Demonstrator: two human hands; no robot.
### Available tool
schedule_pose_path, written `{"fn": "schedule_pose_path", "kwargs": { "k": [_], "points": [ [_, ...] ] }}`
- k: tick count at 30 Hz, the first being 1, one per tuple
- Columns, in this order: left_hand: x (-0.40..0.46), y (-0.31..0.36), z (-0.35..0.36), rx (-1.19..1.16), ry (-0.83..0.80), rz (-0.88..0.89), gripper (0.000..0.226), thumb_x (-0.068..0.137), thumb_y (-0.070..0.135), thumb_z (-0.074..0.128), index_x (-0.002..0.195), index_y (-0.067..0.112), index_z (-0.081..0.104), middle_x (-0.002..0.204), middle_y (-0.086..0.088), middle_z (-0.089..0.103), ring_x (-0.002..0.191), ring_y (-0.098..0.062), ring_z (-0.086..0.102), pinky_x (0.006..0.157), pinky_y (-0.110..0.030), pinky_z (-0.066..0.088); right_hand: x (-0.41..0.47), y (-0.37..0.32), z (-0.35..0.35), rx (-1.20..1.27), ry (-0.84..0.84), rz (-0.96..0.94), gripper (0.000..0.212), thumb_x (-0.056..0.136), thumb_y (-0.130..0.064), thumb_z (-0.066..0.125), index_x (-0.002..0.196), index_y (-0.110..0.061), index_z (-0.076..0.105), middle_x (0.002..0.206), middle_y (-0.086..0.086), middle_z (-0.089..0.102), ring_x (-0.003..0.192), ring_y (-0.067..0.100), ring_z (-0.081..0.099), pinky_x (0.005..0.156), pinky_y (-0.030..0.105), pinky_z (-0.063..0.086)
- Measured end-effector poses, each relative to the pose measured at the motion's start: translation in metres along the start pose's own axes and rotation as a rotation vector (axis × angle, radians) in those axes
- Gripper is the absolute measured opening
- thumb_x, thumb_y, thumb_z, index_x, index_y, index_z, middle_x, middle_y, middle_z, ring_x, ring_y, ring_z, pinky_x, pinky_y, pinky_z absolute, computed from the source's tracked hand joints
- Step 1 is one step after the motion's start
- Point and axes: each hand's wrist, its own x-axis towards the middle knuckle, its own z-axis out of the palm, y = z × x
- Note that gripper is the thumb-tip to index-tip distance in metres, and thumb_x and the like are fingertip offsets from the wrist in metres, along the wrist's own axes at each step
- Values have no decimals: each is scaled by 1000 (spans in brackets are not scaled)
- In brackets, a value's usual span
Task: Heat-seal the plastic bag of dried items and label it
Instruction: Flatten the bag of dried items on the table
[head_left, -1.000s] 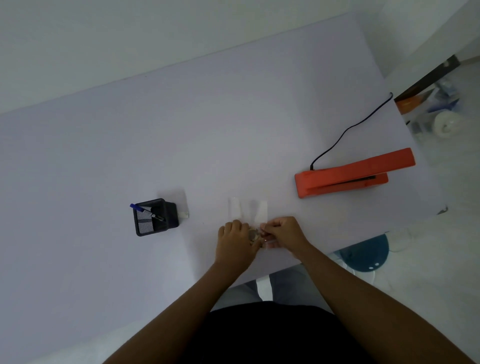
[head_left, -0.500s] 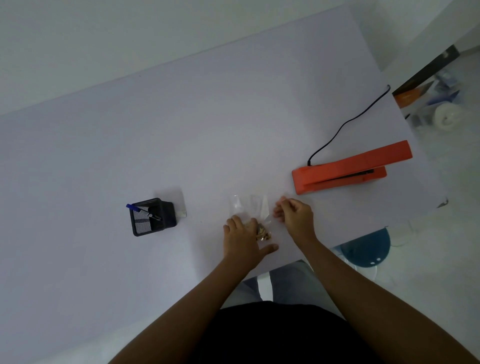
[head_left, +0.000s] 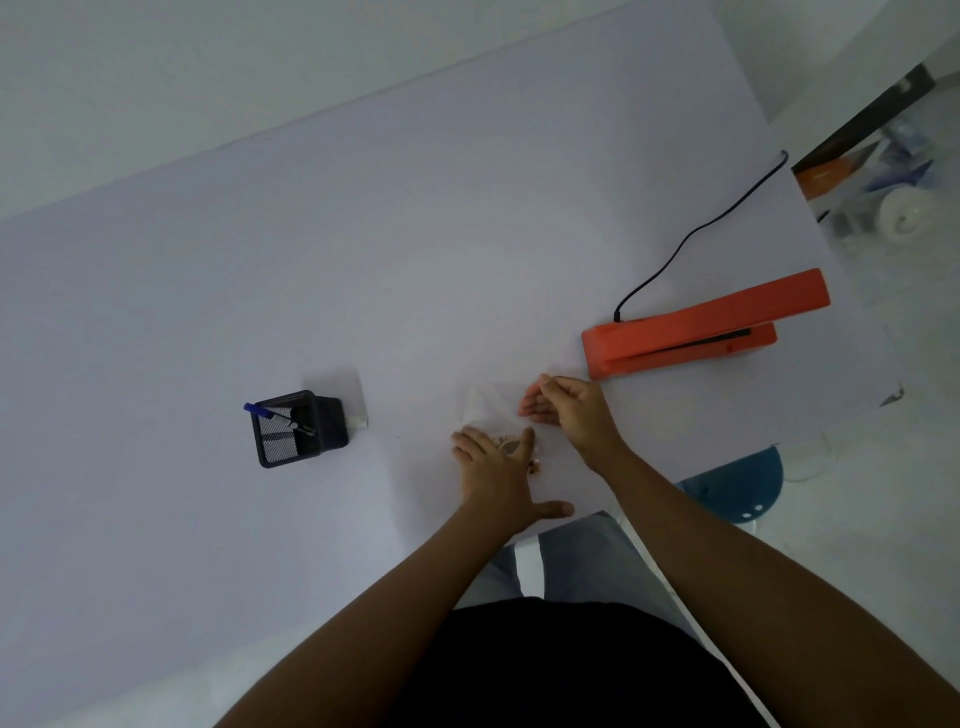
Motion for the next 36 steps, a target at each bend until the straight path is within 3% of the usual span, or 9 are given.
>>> {"fn": "schedule_pose_path", "kwargs": {
  "k": [9, 21, 27, 36],
  "points": [
    [0, 3, 1, 48, 2, 11, 129, 56, 99, 39, 155, 31, -9, 151, -46, 1, 138, -64, 5, 115, -65, 11, 4, 3, 14, -100, -212, 79, 35, 105, -17, 48, 103, 10, 70, 97, 25, 75, 92, 33, 75, 79, 31, 60],
    [-3, 2, -2, 69, 33, 12, 122, 59, 98, 35, 155, 34, -1, 151, -45, 9, 137, -63, 12, 113, -64, 17, 42, -28, 21, -1, -121, 18, 32, 105, -18, 47, 105, 4, 69, 106, 23, 74, 102, 32, 73, 94, 36, 57],
    [-1, 2, 5, 42, 84, -6, 125, 56, 100, 35, 155, 31, 4, 151, -44, 9, 138, -62, 10, 112, -63, 17, 26, -20, 24, -261, -520, 206, 30, 102, -12, 51, 102, 10, 72, 100, 26, 75, 96, 38, 74, 91, 42, 60],
    [0, 1, 6, 10, 66, 6, 123, 57, 99, 38, 155, 35, 0, 153, -43, 6, 138, -63, 7, 114, -65, 14, 53, -27, 45, -279, -527, 257, 32, 103, -14, 50, 109, 12, 69, 103, 28, 74, 99, 41, 73, 96, 48, 57]
  ]
}}
